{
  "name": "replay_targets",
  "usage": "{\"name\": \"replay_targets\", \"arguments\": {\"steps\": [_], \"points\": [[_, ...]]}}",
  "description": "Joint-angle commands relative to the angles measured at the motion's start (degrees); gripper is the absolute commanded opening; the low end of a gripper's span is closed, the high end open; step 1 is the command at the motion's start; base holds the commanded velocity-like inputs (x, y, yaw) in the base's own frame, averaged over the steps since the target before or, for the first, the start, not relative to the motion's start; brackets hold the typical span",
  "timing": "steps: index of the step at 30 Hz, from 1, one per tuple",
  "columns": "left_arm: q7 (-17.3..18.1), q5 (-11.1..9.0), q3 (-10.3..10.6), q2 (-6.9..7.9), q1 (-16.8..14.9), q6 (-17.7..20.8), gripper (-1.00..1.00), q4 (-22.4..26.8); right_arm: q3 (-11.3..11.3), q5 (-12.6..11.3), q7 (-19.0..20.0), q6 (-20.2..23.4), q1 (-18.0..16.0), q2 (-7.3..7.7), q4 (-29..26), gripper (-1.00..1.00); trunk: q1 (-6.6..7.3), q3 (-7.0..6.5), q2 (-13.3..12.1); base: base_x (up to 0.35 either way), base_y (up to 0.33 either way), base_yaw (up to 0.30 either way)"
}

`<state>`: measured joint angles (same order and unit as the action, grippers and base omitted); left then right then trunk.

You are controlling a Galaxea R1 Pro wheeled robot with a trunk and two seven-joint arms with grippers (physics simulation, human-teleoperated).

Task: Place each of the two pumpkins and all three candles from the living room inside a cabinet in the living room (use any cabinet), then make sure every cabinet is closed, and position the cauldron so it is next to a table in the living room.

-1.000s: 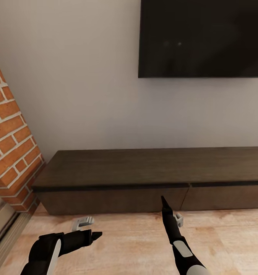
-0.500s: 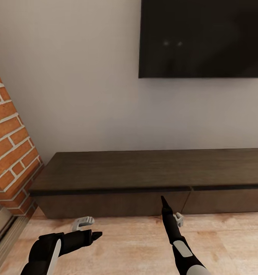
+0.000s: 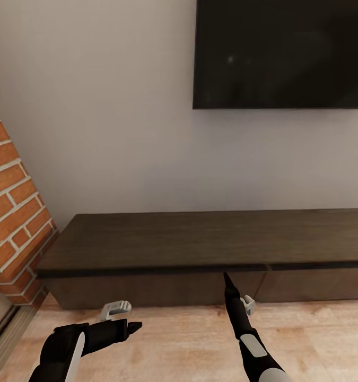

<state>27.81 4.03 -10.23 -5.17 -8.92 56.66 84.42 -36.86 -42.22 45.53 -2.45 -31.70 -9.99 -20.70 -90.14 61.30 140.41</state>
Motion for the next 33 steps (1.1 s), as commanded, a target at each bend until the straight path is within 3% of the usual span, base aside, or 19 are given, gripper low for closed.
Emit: {"name": "replay_targets", "arguments": {"steps": [1,33], "points": [[0.52,0.44,-0.14,-0.05,-0.04,0.23,1.00,0.05,0.01,-0.29,0.20,-0.09,-0.03,-0.01,0.05,1.00,0.00,0.05,0.02,0.050,0.000,0.000],[0.58,0.29,-0.26,-0.11,-0.04,0.37,1.00,0.05,-0.03,-0.23,-0.06,-0.10,-0.03,-0.01,0.05,1.00,0.00,0.05,0.02,0.027,0.000,0.000]]}}
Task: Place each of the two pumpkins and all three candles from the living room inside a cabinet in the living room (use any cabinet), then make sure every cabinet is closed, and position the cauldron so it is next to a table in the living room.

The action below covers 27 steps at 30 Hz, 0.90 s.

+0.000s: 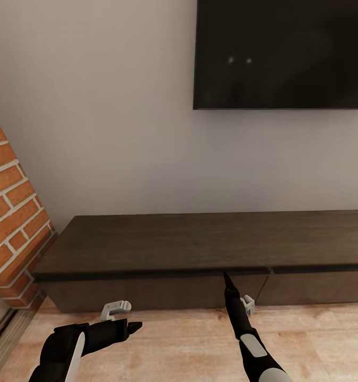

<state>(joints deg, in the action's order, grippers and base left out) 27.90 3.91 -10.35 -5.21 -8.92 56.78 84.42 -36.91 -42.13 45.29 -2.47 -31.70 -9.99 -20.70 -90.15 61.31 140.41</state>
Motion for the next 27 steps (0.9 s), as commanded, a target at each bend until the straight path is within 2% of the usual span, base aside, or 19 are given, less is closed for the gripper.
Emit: {"name": "replay_targets", "arguments": {"steps": [1,12,16,20,27], "points": [[0.49,0.41,-0.15,-0.06,-0.04,0.25,1.00,0.05,0.02,-0.32,0.16,-0.08,-0.03,-0.01,0.05,1.00,0.01,0.05,0.02,0.000,0.000,0.000],[0.49,0.36,-0.25,-0.06,-0.04,0.40,1.00,0.05,0.04,-0.32,-0.11,-0.08,-0.03,-0.01,0.05,1.00,-0.65,0.59,1.22,0.000,0.000,0.000],[0.49,0.32,-0.23,-0.06,-0.04,0.43,1.00,0.05,0.03,-0.32,-0.11,-0.08,-0.03,-0.01,0.06,1.00,-1.53,1.31,2.83,0.000,0.000,0.000],[0.49,0.31,-0.20,-0.06,-0.04,0.43,1.00,0.05,0.05,-0.32,-0.11,-0.08,-0.03,-0.01,0.06,1.00,-1.63,2.19,2.88,0.000,0.000,0.000],[0.49,0.31,-0.37,-0.06,-0.04,0.39,1.00,0.05,0.05,-0.32,-0.11,-0.08,-0.03,-0.01,0.05,1.00,-1.63,2.19,2.88,0.000,0.000,0.000]]}}
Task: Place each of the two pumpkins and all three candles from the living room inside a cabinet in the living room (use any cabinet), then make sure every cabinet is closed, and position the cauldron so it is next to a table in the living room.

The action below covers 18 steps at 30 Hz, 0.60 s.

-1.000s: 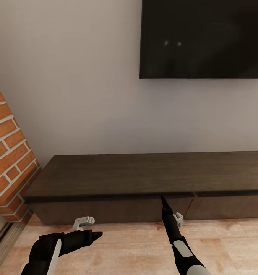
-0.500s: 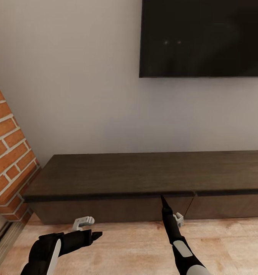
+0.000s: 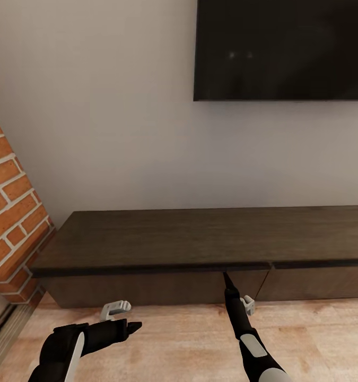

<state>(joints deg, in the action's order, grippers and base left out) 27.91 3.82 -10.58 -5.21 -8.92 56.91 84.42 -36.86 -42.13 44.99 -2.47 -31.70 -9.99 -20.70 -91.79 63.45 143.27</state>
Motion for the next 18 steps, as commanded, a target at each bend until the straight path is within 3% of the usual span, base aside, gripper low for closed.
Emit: {"name": "replay_targets", "arguments": {"steps": [1,18], "points": [[0.48,0.40,-0.13,-0.06,-0.04,0.24,1.00,0.05,0.00,-0.32,0.19,-0.08,-0.03,-0.01,0.05,1.00,0.01,0.05,0.02,0.000,0.000,0.000],[0.48,0.49,0.12,-0.06,-0.04,0.08,1.00,0.05,0.03,-0.32,0.19,-1.21,-0.03,-0.01,0.05,1.00,0.01,0.05,0.02,0.024,0.018,0.000]]}}
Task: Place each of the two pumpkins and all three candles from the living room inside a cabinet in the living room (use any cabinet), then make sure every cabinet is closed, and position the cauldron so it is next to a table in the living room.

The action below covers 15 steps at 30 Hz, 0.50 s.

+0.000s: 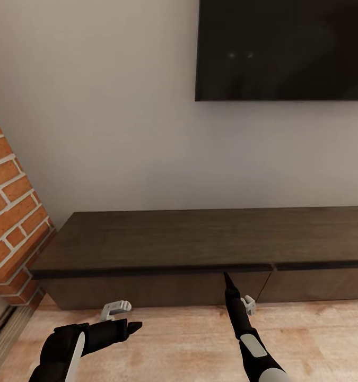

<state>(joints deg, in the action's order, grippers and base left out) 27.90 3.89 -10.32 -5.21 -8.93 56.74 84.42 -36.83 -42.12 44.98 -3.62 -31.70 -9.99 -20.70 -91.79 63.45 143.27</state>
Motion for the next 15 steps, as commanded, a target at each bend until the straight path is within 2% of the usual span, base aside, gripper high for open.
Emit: {"name": "replay_targets", "arguments": {"steps": [1,15], "points": [[0.49,0.41,-0.14,-0.06,-0.04,0.24,1.00,0.05,0.01,-0.33,0.20,-0.07,-0.03,-0.01,0.06,1.00,0.01,0.05,0.02,0.000,0.000,0.000],[0.45,0.54,-0.06,-0.07,-0.04,0.21,1.00,0.05,0.00,-0.33,0.18,-0.44,-0.03,-0.01,0.11,1.00,0.01,0.05,0.02,0.040,0.024,0.000]]}}
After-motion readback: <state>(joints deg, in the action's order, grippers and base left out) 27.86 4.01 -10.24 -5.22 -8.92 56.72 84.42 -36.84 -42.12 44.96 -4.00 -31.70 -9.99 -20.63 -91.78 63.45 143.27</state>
